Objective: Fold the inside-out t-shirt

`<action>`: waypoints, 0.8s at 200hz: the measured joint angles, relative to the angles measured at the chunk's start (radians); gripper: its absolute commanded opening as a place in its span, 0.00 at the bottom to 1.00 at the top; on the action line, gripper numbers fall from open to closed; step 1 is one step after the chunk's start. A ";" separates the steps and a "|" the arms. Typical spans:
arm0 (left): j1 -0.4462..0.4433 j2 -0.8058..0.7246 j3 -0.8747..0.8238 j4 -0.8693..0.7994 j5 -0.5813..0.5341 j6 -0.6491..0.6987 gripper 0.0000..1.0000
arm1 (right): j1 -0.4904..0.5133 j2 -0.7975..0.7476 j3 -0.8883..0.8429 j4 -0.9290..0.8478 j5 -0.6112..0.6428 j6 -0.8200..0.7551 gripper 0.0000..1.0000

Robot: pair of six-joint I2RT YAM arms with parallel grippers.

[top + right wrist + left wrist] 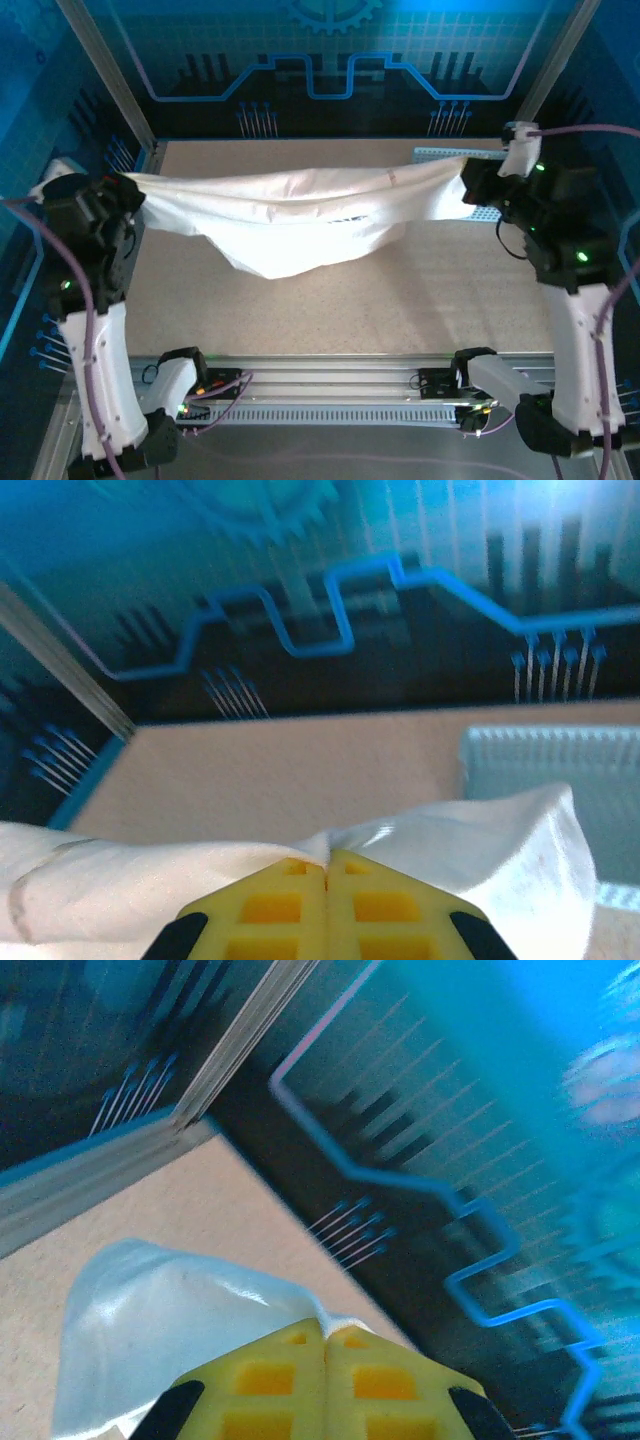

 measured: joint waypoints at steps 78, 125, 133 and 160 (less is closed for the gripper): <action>0.001 -0.081 0.470 -0.078 -0.068 0.017 0.00 | -0.001 -0.059 0.499 -0.113 -0.110 -0.010 0.00; 0.001 0.134 0.444 -0.064 0.011 0.038 0.00 | -0.001 -0.022 0.211 -0.063 -0.159 0.010 0.00; 0.001 0.215 0.441 -0.061 0.034 0.038 0.00 | -0.001 0.010 0.129 -0.045 -0.166 0.017 0.00; 0.002 0.532 0.441 -0.064 0.120 0.054 0.00 | 0.035 0.128 -0.117 0.016 -0.116 0.024 0.00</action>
